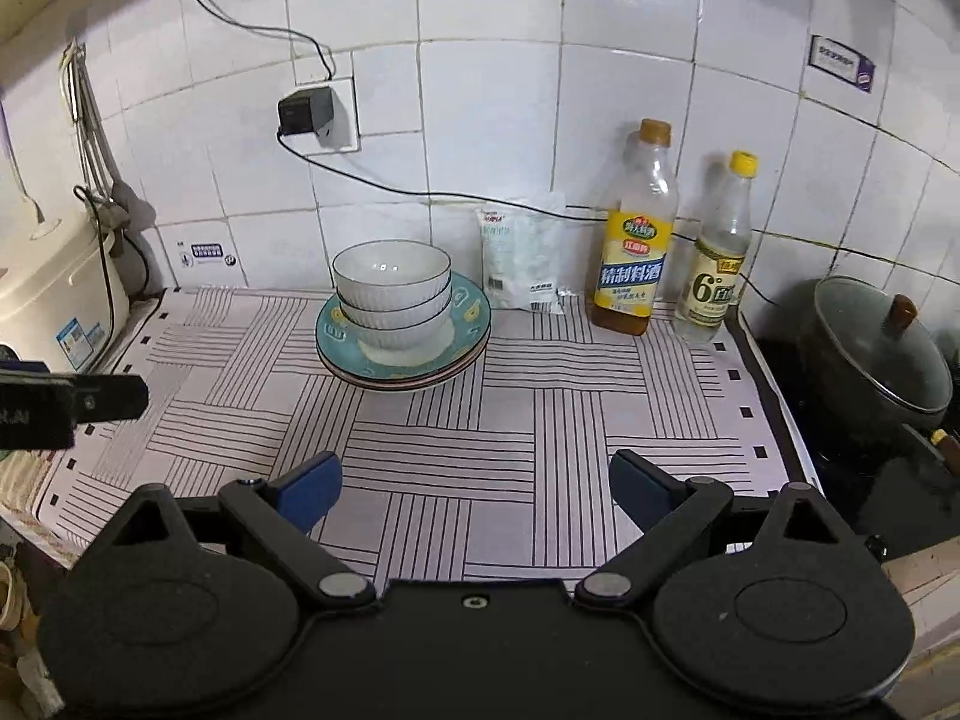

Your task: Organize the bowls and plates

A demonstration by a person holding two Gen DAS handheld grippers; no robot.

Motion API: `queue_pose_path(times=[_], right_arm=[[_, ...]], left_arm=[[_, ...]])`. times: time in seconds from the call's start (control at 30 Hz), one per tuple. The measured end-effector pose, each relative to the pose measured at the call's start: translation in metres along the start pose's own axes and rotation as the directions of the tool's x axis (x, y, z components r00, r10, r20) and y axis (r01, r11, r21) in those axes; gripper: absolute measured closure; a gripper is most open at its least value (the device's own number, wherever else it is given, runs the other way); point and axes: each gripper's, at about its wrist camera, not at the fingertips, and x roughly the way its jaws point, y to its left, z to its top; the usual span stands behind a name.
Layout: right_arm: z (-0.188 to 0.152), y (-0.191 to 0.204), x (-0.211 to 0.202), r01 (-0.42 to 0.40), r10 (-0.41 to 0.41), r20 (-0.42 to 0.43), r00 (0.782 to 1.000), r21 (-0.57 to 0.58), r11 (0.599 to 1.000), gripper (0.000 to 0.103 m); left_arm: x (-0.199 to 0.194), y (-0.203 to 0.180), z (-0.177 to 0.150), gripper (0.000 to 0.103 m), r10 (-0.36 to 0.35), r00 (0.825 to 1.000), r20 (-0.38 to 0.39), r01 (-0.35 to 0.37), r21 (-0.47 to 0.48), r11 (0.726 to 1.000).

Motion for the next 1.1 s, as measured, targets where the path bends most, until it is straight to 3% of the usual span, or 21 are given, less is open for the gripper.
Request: queue_pose_path(times=[0.33,1.1], right_arm=[[-0.010,0.009,-0.019,0.021,-0.019,0.073,0.997,-0.031,0.999,0.005],[-0.020,0.009,-0.017,0.046,-0.046,0.071,0.996,-0.006,0.999,0.005]], left_arm=[[-0.011,0.000,-0.013,0.006,0.013,0.999,0.041,-0.012,-0.016,1.000],[-0.010,-0.006,-0.026,0.006,0.058,0.995,0.084,-0.060,0.021,0.998]])
